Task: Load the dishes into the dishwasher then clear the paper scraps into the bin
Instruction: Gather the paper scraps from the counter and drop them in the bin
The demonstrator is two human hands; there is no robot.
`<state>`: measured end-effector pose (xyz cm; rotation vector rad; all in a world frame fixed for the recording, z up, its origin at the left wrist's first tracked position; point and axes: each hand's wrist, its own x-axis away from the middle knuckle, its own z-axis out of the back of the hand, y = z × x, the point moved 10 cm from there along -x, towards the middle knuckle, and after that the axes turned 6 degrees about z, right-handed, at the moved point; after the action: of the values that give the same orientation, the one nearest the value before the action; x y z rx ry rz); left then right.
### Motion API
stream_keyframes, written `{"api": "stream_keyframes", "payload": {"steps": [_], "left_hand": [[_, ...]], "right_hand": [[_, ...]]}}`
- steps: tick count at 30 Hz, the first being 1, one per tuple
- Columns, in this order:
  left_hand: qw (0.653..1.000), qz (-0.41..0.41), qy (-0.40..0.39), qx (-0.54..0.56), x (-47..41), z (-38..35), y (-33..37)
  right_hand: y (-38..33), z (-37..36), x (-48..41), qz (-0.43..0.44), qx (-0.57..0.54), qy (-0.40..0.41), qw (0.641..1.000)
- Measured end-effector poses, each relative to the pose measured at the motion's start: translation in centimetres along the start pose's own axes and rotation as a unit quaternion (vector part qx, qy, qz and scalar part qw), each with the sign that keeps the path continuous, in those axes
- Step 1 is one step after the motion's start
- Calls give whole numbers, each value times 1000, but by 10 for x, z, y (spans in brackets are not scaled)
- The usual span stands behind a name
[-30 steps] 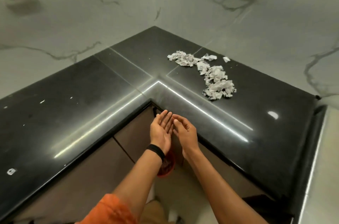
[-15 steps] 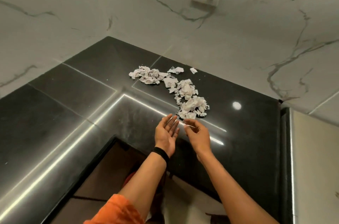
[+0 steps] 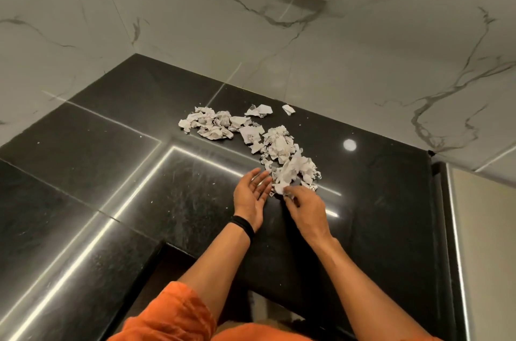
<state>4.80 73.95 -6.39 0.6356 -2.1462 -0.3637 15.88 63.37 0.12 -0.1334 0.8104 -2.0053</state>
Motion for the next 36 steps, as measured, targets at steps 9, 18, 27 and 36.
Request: {"api": "stream_keyframes", "payload": {"steps": [9,18,27,36], "left_hand": [[998,28,-51,29,-1,-27,-17],[988,42,-22,146,-6,-2,1],[989,36,1,145,-6,19,8],[996,41,1,75,-9,19,0]], "right_hand": [[-25,6,-2,-56,-203,23,977],[-3,-2,-23,-70,-161,-13,984],[-31,-61,-27,103,116,-128,980],[-5,-4,-13,-71,-157,12,985]]}}
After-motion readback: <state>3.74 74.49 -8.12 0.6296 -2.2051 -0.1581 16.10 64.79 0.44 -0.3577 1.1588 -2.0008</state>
